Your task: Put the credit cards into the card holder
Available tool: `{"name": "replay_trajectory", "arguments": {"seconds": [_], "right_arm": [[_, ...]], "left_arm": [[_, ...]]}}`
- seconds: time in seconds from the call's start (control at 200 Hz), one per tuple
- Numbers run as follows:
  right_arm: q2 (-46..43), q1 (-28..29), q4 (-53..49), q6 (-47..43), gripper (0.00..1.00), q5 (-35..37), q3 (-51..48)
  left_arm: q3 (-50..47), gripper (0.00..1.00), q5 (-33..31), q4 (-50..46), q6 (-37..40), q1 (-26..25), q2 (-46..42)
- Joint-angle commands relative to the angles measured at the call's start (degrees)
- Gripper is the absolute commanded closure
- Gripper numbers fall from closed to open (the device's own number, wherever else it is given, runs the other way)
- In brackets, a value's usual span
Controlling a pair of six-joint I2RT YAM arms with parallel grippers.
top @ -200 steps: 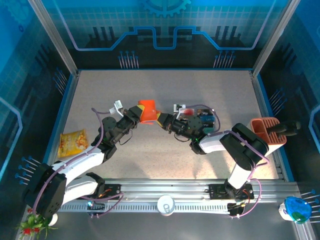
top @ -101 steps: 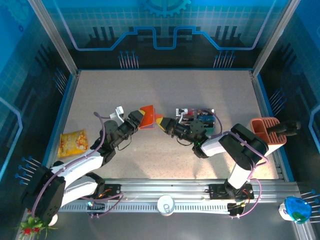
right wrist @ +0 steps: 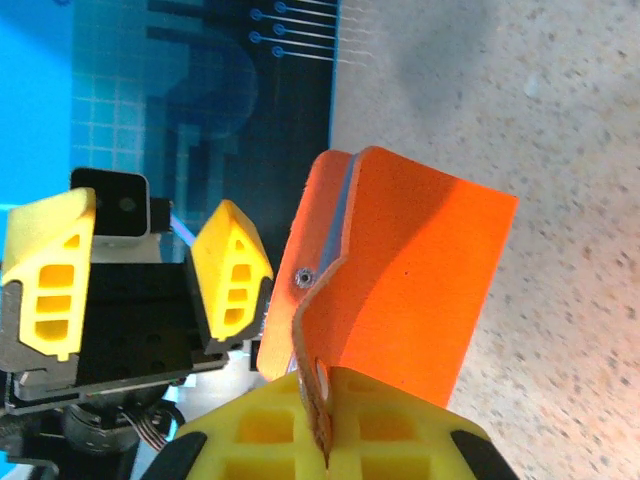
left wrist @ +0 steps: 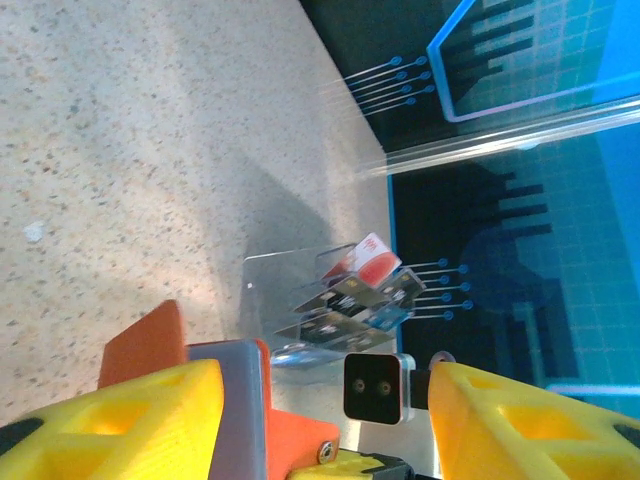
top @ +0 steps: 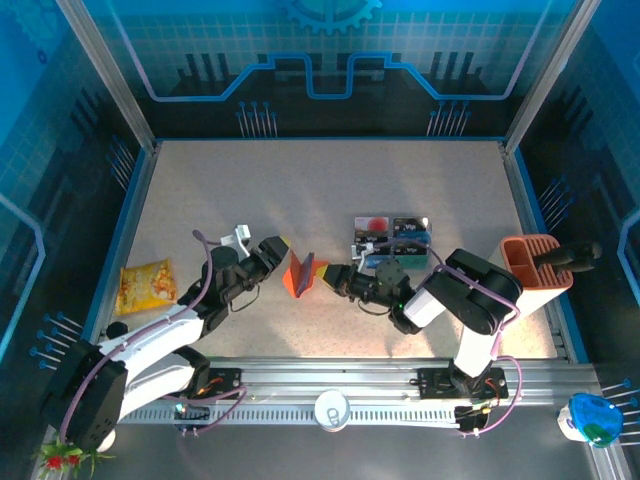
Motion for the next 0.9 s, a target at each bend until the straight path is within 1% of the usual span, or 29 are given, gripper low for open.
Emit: {"name": "replay_trajectory", "arguments": {"seconds": [0.0,0.125,0.35,0.455,0.515,0.665,0.89], "right_arm": [[1.7,1.9,3.0,-2.9,1.0,3.0,-1.4],[3.3,3.0,3.0,-3.6,1.0,4.5,-2.7],[4.9,3.8,3.0,-4.4,1.0,6.5,-3.9],[5.5,3.9,3.0,-4.4,1.0,7.1,-4.3],[5.8,4.0,3.0,-4.4,1.0,7.4,-4.5],[5.8,4.1,3.0,-4.3,1.0,8.0,-4.8],[5.7,4.2,3.0,-4.0,1.0,8.8,-5.4]], "left_arm": [[-1.0,0.42,1.2,-3.2,3.4,-0.2,-1.6],[0.5,0.42,1.6,-8.0,6.1,-0.2,-1.8],[6.7,0.41,0.8,-22.5,13.2,-0.4,-1.3],[10.4,0.41,-0.7,-30.2,16.7,-1.0,1.0],[12.2,0.41,-1.1,-32.7,18.4,-1.8,2.9],[15.5,0.4,-2.9,-35.0,21.4,-5.4,6.6],[25.2,0.38,-10.6,-44.3,28.7,-13.4,14.0]]}}
